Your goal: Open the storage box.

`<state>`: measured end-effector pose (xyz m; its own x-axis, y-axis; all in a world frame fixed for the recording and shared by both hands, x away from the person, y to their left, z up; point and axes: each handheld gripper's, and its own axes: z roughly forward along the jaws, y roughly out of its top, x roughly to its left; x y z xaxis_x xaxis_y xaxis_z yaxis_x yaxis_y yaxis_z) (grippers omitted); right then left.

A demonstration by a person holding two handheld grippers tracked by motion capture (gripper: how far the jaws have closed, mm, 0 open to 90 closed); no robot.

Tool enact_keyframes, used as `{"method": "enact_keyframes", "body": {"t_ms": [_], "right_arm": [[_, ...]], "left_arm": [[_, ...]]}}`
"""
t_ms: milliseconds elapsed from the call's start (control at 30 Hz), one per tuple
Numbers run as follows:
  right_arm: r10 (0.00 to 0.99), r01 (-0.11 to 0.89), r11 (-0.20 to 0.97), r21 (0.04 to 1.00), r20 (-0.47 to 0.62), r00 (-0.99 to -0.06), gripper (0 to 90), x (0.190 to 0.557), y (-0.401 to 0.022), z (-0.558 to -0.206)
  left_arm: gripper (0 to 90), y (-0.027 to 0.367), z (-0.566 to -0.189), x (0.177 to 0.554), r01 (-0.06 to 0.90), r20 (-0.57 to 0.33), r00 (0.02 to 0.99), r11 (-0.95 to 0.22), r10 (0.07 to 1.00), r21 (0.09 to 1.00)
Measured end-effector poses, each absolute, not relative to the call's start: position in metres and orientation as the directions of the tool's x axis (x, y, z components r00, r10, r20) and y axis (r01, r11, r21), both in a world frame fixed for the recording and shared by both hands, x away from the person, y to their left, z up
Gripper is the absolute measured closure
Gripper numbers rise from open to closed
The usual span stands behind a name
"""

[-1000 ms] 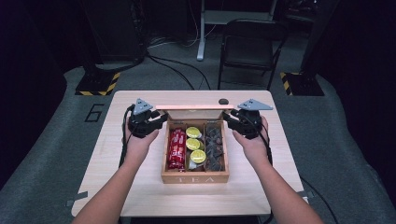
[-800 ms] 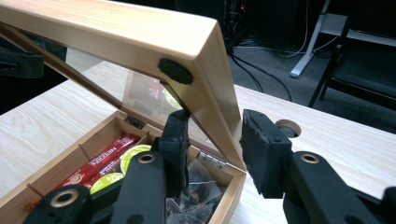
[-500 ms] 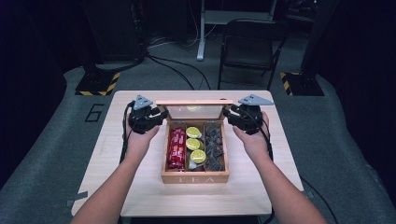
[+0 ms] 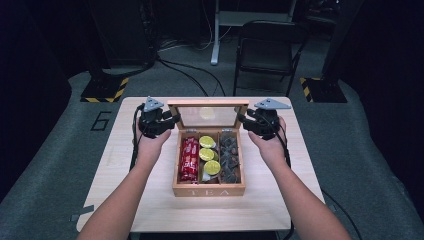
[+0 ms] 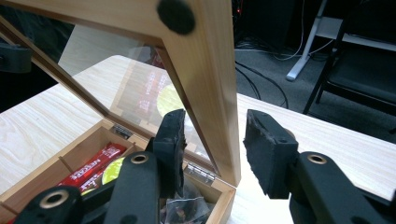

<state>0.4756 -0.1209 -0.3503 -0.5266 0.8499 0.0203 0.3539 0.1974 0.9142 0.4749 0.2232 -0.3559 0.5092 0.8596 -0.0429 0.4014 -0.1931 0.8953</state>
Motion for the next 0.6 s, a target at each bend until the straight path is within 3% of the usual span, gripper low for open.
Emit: {"method": "enact_keyframes", "body": {"t_ms": [333,600], "right_arm": [[0.846,0.358,0.216,0.908,0.009,-0.533,53.3,0.485,-0.117,-0.356],[0.836,0.406,0.201,0.892,0.059,-0.545,39.0,0.496,-0.118,-0.364]], "left_arm": [[62.6,0.225,-0.354,0.483,0.406,-0.054,0.517,-0.19,0.854,0.894],[62.4,0.225,-0.352,0.488,0.42,-0.067,0.519,-0.186,0.852,0.888]]}}
